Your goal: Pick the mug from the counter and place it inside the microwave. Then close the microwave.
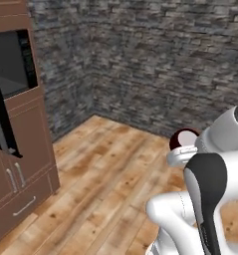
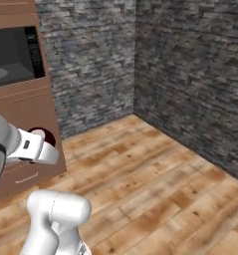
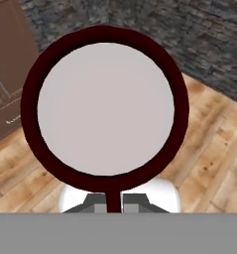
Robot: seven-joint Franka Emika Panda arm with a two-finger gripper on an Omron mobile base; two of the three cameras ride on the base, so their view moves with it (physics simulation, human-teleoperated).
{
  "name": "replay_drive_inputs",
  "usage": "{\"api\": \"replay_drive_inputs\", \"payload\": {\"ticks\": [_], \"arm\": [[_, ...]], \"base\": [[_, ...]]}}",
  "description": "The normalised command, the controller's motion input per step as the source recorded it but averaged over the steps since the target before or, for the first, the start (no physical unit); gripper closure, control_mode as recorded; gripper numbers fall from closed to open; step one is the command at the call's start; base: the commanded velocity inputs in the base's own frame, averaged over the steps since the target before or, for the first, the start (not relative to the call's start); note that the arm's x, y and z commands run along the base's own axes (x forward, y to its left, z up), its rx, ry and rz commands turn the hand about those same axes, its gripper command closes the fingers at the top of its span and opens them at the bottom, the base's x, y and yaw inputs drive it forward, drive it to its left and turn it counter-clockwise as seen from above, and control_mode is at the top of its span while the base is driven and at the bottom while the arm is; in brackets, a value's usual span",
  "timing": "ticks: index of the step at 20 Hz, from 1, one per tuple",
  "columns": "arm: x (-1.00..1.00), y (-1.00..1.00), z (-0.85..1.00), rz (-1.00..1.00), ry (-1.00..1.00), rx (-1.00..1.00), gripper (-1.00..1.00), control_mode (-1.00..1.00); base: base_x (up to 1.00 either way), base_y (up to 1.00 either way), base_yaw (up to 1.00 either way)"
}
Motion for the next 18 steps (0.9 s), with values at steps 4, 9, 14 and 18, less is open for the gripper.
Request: {"api": "replay_drive_inputs", "payload": {"ticks": [4, 9, 14, 18], "arm": [[0.00, 0.00, 0.00, 0.00, 0.00, 0.00, 1.00, 1.00], [0.00, 0.00, 0.00, 0.00, 0.00, 0.00, 1.00, 1.00], [0.00, 0.00, 0.00, 0.00, 0.00, 0.00, 1.00, 1.00], [0.00, 0.00, 0.00, 0.00, 0.00, 0.00, 1.00, 1.00]], "base": [[0.39, -0.29, 0.53], [0.29, -0.11, 0.61], [0.48, -0.17, 0.61], [0.83, -0.29, 0.50]]}}
